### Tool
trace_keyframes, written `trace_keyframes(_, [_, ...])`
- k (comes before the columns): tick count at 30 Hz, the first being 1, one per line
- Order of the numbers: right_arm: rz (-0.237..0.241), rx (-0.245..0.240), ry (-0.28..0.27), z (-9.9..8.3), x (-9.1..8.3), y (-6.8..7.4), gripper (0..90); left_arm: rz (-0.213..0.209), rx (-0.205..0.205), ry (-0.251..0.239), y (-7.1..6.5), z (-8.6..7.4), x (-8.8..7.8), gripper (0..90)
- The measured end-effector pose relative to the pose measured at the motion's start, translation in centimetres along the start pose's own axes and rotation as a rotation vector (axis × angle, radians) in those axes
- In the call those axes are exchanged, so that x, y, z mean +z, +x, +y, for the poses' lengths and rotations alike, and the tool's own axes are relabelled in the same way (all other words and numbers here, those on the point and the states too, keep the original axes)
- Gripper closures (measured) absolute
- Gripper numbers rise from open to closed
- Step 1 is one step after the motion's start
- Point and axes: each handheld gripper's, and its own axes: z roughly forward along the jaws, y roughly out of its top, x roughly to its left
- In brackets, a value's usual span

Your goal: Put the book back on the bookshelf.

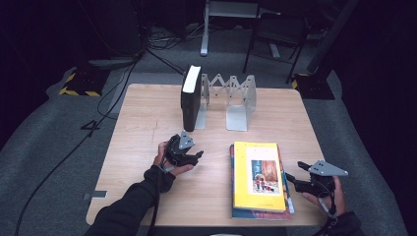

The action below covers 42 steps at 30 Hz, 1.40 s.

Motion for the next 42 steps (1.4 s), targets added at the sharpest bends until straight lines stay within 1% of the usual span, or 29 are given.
trace_keyframes(2, [0.014,-0.009,-0.006,0.3,-0.2,0.3,33.1,-0.044,0.031,0.021,-0.2,-0.4,-0.1,33.4])
trace_keyframes(3, [0.018,-0.018,-0.005,0.4,-0.3,0.5,33.1,-0.049,0.042,0.024,-0.3,-0.6,-0.2,32.7])
trace_keyframes(4, [0.02,-0.024,-0.003,0.5,-0.3,0.7,33.4,-0.061,0.059,0.029,-0.5,-0.8,-0.3,32.7])
trace_keyframes(5, [0.019,-0.034,-0.003,0.6,-0.4,0.9,34.4,-0.077,0.066,0.033,-0.6,-1.0,-0.5,32.4])
trace_keyframes(7, [0.03,-0.032,-0.011,0.8,-0.6,1.1,33.4,-0.104,0.082,0.05,-0.8,-1.2,-0.7,31.1])
trace_keyframes(8, [0.039,-0.027,-0.015,0.8,-0.7,1.1,33.1,-0.125,0.091,0.065,-0.9,-1.4,-0.8,30.0])
trace_keyframes(10, [0.042,-0.03,-0.019,1.0,-0.9,1.3,32.8,-0.133,0.105,0.064,-1.3,-2.1,-1.1,29.4])
trace_keyframes(12, [0.06,-0.019,-0.029,1.3,-1.3,1.5,32.8,-0.154,0.124,0.088,-1.6,-2.6,-1.2,28.9])
trace_keyframes(13, [0.067,-0.019,-0.037,1.5,-1.5,1.6,32.9,-0.164,0.127,0.098,-1.7,-2.9,-1.2,28.8])
trace_keyframes(14, [0.067,-0.019,-0.037,1.5,-1.5,1.6,32.9,-0.164,0.127,0.098,-1.7,-2.9,-1.2,28.5])
trace_keyframes(15, [0.075,-0.02,-0.038,1.6,-1.6,1.7,33.2,-0.174,0.139,0.116,-1.9,-3.1,-1.3,28.5])
trace_keyframes(16, [0.091,-0.024,-0.04,1.8,-1.7,1.9,33.5,-0.179,0.15,0.118,-2.0,-3.2,-1.4,27.9])
trace_keyframes(17, [0.096,-0.033,-0.041,2.0,-1.8,2.1,34.0,-0.184,0.161,0.125,-2.2,-3.4,-1.5,27.8])
trace_keyframes(19, [0.13,-0.041,-0.038,2.2,-1.8,2.5,34.8,-0.202,0.165,0.127,-2.3,-3.7,-1.8,29.7])
trace_keyframes(21, [0.137,-0.055,-0.034,2.4,-1.9,2.9,35.1,-0.213,0.165,0.127,-2.5,-4.0,-2.1,29.7])
trace_keyframes(25, [0.177,-0.052,-0.021,2.9,-1.9,3.6,34.7,-0.246,0.149,0.132,-2.5,-4.3,-2.2,27.3])
trace_keyframes(27, [0.197,-0.056,0.005,3.0,-1.8,3.9,34.2,-0.248,0.144,0.122,-2.6,-4.3,-2.1,24.9])
trace_keyframes(28, [0.211,-0.057,0.023,3.0,-1.7,4.0,33.7,-0.254,0.139,0.126,-2.6,-4.3,-2.0,23.6])
trace_keyframes(29, [0.211,-0.057,0.023,3.0,-1.7,4.0,33.7,-0.254,0.139,0.126,-2.6,-4.3,-2.0,23.6])
trace_keyframes(30, [0.26,-0.063,0.086,3.0,-1.3,4.2,31.8,-0.265,0.144,0.116,-2.6,-4.3,-1.8,23.1])
trace_keyframes(31, [0.26,-0.063,0.086,3.0,-1.3,4.2,31.8,-0.265,0.144,0.116,-2.6,-4.3,-1.8,22.4])
trace_keyframes(32, [0.29,-0.045,0.109,2.9,-1.3,4.0,31.0,-0.267,0.145,0.115,-2.6,-4.2,-1.7,21.8])
trace_keyframes(34, [0.304,-0.024,0.13,2.9,-1.3,3.8,29.8,-0.272,0.147,0.112,-2.8,-4.1,-1.6,21.7])
trace_keyframes(35, [0.321,-0.014,0.139,2.9,-1.2,3.8,29.1,-0.276,0.145,0.111,-2.8,-4.1,-1.5,21.6])
trace_keyframes(36, [0.349,0.001,0.152,2.8,-1.1,3.6,28.2,-0.278,0.142,0.11,-2.8,-4.1,-1.4,21.7])
trace_keyframes(37, [0.349,0.001,0.152,2.8,-1.1,3.6,28.2,-0.278,0.142,0.11,-2.8,-4.1,-1.4,21.6])
trace_keyframes(38, [0.365,0.007,0.162,2.8,-1.0,3.6,26.3,-0.289,0.144,0.111,-2.9,-4.0,-1.3,21.6])
trace_keyframes(40, [0.405,0.027,0.216,3.2,-0.5,3.4,22.2,-0.309,0.155,0.121,-3.0,-3.8,-1.1,21.5])
trace_keyframes(42, [0.418,0.019,0.235,3.5,-0.1,3.3,20.6,-0.308,0.169,0.128,-3.1,-3.5,-0.8,17.7])
